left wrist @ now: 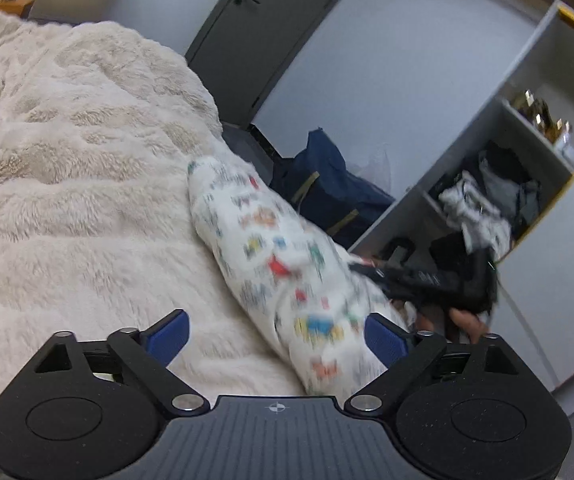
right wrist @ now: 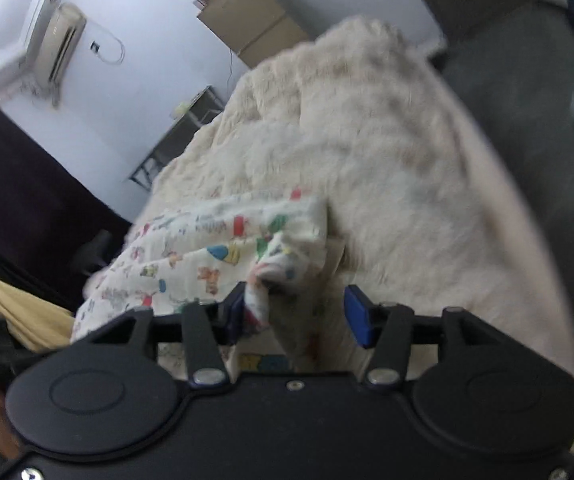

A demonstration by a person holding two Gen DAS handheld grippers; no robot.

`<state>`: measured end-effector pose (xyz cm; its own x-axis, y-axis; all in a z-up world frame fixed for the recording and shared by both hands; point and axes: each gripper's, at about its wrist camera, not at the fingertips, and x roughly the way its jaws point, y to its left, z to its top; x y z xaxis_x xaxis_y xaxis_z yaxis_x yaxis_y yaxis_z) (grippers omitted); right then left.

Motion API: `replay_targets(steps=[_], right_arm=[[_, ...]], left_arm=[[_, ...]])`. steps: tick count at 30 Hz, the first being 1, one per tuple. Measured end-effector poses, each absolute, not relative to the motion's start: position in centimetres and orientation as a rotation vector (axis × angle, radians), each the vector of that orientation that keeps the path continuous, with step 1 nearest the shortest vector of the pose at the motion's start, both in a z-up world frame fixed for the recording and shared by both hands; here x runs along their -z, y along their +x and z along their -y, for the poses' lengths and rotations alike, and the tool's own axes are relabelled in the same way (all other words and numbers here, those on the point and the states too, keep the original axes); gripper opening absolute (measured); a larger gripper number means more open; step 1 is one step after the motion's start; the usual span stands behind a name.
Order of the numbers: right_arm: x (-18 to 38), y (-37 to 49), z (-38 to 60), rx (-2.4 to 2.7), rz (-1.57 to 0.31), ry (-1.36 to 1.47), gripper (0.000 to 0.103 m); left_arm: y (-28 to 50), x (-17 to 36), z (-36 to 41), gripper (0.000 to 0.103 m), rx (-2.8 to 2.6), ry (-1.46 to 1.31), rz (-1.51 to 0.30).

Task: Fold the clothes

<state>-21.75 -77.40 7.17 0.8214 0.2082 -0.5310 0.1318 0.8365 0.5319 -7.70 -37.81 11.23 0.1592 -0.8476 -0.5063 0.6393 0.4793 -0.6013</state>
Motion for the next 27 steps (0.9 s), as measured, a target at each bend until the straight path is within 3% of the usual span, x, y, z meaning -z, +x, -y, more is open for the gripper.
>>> replay_targets(steps=[8, 10, 13, 16, 24, 27], right_arm=[[-13.4, -24.6, 67.7, -0.125, -0.57, 0.17, 0.067], [-14.4, -25.4, 63.2, -0.175, -0.563, 0.036, 0.068], [-15.0, -25.0, 57.7, -0.22, -0.587, -0.082, 0.068], [-14.7, -23.8, 54.1, -0.201, -0.608, -0.174, 0.068], [-14.0, -24.0, 48.0, -0.152, -0.545, -0.312, 0.072], [-14.0, -24.5, 44.6, -0.16, -0.527, -0.371, 0.072]], left_arm=[[1.0, -7.6, 43.1, 0.091, 1.022, -0.484, -1.18], [1.7, -6.6, 44.8, 0.064, 1.016, -0.491, -1.21], [1.7, -6.3, 46.0, 0.035, 1.012, -0.515, -1.209], [0.9, -8.0, 45.6, 0.022, 1.004, -0.524, -1.144], [-6.5, -15.4, 34.1, 0.019, 0.775, -0.591, -0.72], [-7.6, -14.6, 31.4, 0.019, 0.713, -0.675, -0.716]])
